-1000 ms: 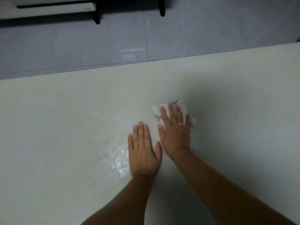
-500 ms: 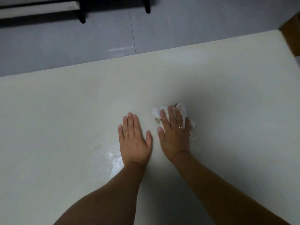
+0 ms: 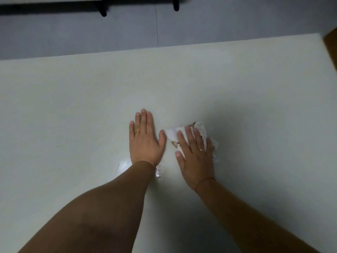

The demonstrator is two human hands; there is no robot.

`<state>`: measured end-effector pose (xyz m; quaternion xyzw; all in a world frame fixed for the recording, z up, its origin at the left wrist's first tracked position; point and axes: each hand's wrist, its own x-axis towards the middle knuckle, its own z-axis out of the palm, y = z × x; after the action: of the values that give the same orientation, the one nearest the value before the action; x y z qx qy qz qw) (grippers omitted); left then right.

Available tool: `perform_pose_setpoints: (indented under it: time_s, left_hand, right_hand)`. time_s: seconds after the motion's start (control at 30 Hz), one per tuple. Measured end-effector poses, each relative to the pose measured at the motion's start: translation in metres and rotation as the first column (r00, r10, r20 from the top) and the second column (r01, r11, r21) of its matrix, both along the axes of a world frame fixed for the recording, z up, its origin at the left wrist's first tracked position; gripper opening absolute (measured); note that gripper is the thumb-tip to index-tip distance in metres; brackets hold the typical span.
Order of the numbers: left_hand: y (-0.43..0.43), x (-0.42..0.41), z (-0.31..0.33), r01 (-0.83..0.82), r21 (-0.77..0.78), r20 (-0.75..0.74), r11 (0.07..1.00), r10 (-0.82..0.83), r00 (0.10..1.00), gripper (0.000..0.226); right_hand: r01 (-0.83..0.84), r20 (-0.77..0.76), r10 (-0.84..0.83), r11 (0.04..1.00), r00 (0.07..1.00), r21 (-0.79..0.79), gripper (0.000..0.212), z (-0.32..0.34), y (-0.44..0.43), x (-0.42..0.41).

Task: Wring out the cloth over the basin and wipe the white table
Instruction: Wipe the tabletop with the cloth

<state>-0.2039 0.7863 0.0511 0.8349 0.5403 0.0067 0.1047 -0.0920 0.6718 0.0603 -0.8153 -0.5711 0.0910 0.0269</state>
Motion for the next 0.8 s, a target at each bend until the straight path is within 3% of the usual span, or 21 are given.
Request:
perform_pose_setpoints:
  time_s: [0.07, 0.1, 0.2, 0.27, 0.3, 0.37, 0.47, 0.53, 0.6, 0.7, 0.73, 0.8]
  left_hand:
    - [0.000, -0.001, 0.000, -0.004, 0.000, 0.021, 1.000, 0.004, 1.000, 0.070]
    - [0.000, -0.001, 0.000, -0.009, 0.002, 0.034, 1.000, 0.009, 0.999, 0.070]
    - [0.000, 0.000, -0.003, -0.013, 0.015, 0.050, 1.000, 0.012, 0.999, 0.069]
    - [0.000, 0.000, -0.004, -0.012, 0.022, 0.049, 1.000, 0.011, 0.999, 0.070]
    - [0.000, 0.000, -0.004, -0.010, 0.024, 0.047, 1.000, 0.009, 0.999, 0.070]
    - [0.000, -0.001, -0.005, -0.012, 0.025, 0.044, 1.000, 0.010, 0.999, 0.070]
    - [-0.001, -0.001, -0.002, -0.001, 0.027, 0.038, 1.000, 0.000, 0.999, 0.069]
    - [-0.003, -0.003, 0.003, 0.000, 0.024, 0.043, 1.000, -0.001, 0.999, 0.068]
    - [-0.015, -0.009, 0.008, 0.006, 0.016, 0.052, 1.000, -0.007, 0.999, 0.067]
    - [-0.068, -0.017, 0.019, -0.006, -0.004, 0.127, 1.000, 0.006, 0.992, 0.066]
    - [-0.094, -0.021, 0.020, 0.006, -0.018, 0.157, 1.000, -0.003, 0.988, 0.064]
    - [-0.150, -0.029, 0.018, 0.059, -0.057, 0.177, 0.997, -0.048, 0.983, 0.062]
  right_hand:
    - [-0.159, 0.035, 0.159, 0.987, 0.987, -0.006, 0.056, 0.000, -0.014, 0.029]
    - [-0.148, 0.051, 0.149, 0.989, 0.988, -0.007, 0.055, -0.001, -0.019, 0.047]
    - [0.179, 0.022, -0.179, 0.984, 0.984, 0.004, 0.054, -0.001, -0.023, 0.085]
    - [0.397, 0.007, -0.397, 0.918, 0.918, 0.005, 0.055, -0.003, -0.019, 0.069]
    - [0.422, 0.028, -0.422, 0.907, 0.906, 0.012, 0.057, -0.003, -0.018, 0.050]
    - [0.274, 0.034, -0.276, 0.961, 0.961, 0.045, 0.061, -0.003, -0.024, 0.006]
    - [-0.142, 0.000, 0.142, 0.990, 0.990, 0.020, 0.058, 0.001, -0.049, -0.007]
    - [-0.207, 0.050, 0.208, 0.978, 0.977, -0.016, 0.055, 0.003, -0.058, 0.026]
    - [0.009, 0.089, -0.003, 0.998, 0.996, -0.067, 0.052, 0.007, -0.065, 0.058]
    - [0.391, -0.041, -0.396, 0.915, 0.917, -0.098, 0.057, 0.006, -0.066, 0.056]
    - [0.433, -0.045, -0.438, 0.897, 0.898, -0.082, 0.059, 0.005, -0.065, 0.038]
    - [0.356, -0.036, -0.358, 0.934, 0.933, -0.036, 0.058, 0.006, -0.067, -0.003]
